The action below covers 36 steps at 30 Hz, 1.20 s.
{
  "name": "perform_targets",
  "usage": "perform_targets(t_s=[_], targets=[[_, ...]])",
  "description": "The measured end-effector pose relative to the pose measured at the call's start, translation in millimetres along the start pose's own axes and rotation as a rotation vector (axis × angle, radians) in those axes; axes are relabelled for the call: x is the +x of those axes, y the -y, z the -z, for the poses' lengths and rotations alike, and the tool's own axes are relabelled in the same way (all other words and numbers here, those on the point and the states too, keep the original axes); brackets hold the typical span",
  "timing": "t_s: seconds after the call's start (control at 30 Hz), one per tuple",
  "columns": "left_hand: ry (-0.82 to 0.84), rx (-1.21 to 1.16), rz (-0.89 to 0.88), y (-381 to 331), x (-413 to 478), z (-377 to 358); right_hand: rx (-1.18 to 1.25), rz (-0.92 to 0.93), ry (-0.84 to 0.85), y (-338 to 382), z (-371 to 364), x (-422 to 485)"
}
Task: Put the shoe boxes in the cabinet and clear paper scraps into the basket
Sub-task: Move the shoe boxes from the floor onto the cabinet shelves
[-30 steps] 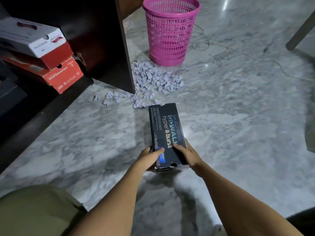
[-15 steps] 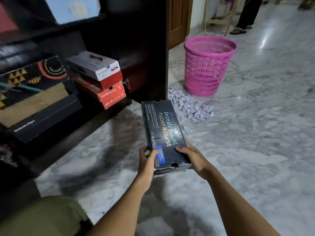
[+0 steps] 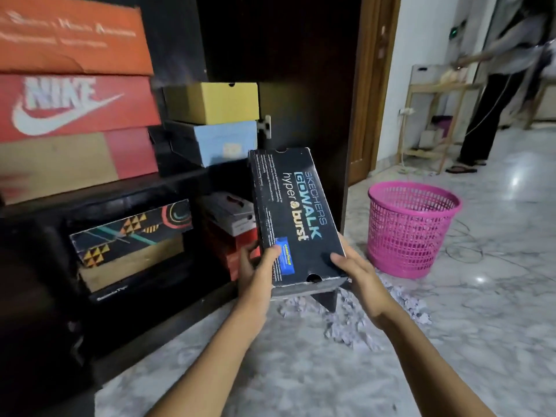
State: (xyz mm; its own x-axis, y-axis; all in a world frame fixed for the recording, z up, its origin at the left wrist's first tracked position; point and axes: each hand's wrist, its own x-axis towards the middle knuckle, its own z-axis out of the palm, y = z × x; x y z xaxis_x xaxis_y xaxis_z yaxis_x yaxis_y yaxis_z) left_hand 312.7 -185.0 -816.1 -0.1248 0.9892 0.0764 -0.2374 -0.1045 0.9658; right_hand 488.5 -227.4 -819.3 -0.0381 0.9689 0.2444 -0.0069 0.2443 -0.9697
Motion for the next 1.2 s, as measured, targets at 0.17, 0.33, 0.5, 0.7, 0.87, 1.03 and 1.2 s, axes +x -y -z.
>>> perform_targets(t_s=[0.17,0.33,0.5,0.7,0.87,1.03,1.2], targets=[[-0.05,-0.095,-0.038,-72.7,33.0,-25.2,-0.091,0.119,-0.014,58.2,0.6,36.6],[-0.095,-0.191,-0.101,-122.0,70.5,-45.3,-0.174,0.229,-0.055,107.6,-0.1,80.9],[-0.084,-0.253,-0.113,-178.0,109.6,-66.3,-0.151,0.336,-0.102,151.7,-5.3,137.8],[-0.104,-0.182,-0.129,-235.3,167.6,-71.7,-0.097,0.368,-0.192,200.3,-27.3,211.6],[0.073,0.038,0.005,-281.6,209.5,-58.9,-0.101,0.276,-0.335,232.1,-52.8,261.5],[0.181,0.217,-0.008,-293.7,235.3,-46.0,-0.32,0.166,-0.477,247.7,-61.7,299.1],[0.235,0.36,-0.279,-291.0,234.2,-44.0,-0.424,0.184,-0.48,246.7,-59.3,320.7]])
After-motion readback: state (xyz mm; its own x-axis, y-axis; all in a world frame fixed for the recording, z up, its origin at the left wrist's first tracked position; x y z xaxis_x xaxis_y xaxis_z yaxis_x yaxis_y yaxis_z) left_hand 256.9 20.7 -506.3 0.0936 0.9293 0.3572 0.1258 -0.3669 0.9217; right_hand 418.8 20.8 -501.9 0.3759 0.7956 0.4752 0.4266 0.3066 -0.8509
